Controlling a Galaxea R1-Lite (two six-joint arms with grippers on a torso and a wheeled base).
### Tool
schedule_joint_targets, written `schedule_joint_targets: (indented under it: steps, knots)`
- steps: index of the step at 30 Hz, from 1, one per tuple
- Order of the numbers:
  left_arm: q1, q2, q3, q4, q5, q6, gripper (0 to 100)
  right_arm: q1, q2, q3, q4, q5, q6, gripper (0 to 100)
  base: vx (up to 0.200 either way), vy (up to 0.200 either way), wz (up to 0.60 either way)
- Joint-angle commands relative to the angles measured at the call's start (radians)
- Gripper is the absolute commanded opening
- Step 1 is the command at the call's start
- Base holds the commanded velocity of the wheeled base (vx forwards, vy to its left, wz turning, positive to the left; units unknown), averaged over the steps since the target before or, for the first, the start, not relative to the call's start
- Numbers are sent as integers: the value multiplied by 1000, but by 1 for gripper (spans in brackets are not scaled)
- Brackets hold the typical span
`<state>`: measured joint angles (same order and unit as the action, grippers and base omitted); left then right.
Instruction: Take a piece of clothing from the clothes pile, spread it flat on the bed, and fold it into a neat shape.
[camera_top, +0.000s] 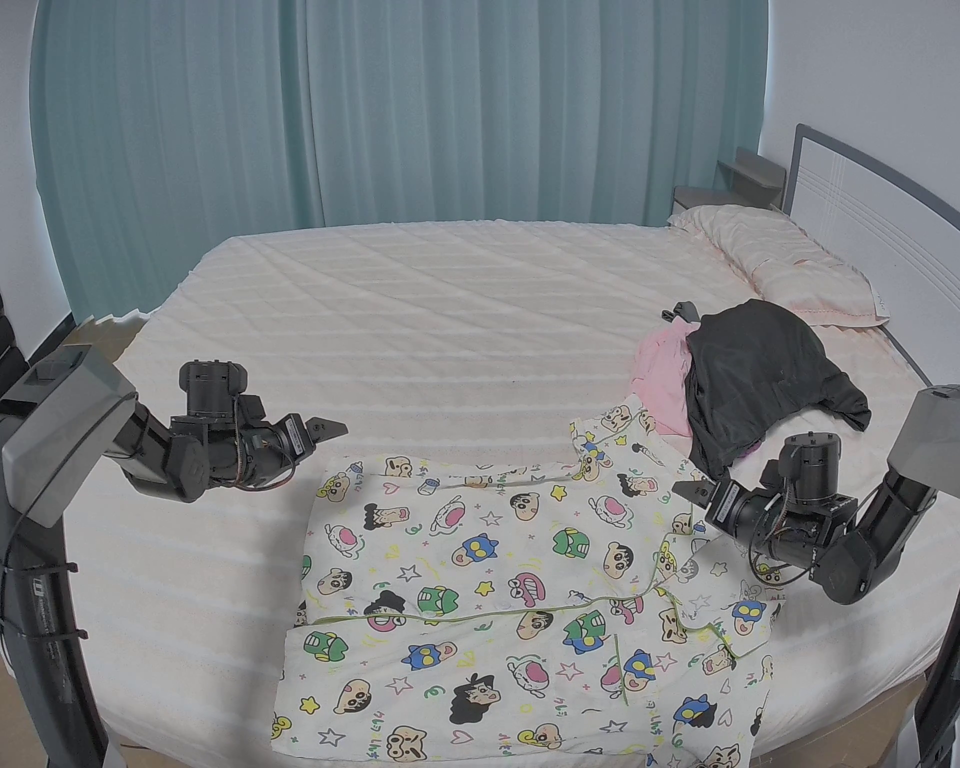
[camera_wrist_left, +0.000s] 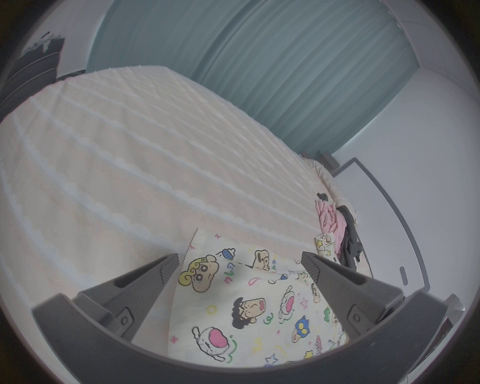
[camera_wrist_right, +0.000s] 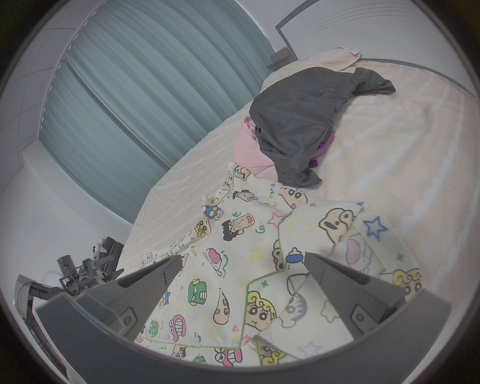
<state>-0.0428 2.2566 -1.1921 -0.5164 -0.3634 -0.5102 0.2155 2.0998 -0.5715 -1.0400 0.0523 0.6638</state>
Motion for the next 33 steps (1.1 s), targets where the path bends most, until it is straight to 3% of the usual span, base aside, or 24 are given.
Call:
schedule_joint_targets:
  steps: [1, 29, 30, 33]
  knots:
    - [6, 138, -119, 61, -29, 30, 100, -10, -55, 73, -32, 6, -7, 100, 0, 0, 0]
    - [-9, 261, -288, 104, -69, 27, 100, 11, -37, 62, -32, 9, -6, 100, 0, 0, 0]
    - [-9, 261, -288, 105, -71, 22, 0, 11, -37, 65, -32, 9, -6, 100, 0, 0, 0]
    - [-6, 258, -276, 105, -68, 19, 0, 8, -27, 68, -34, 7, -3, 100, 0, 0, 0]
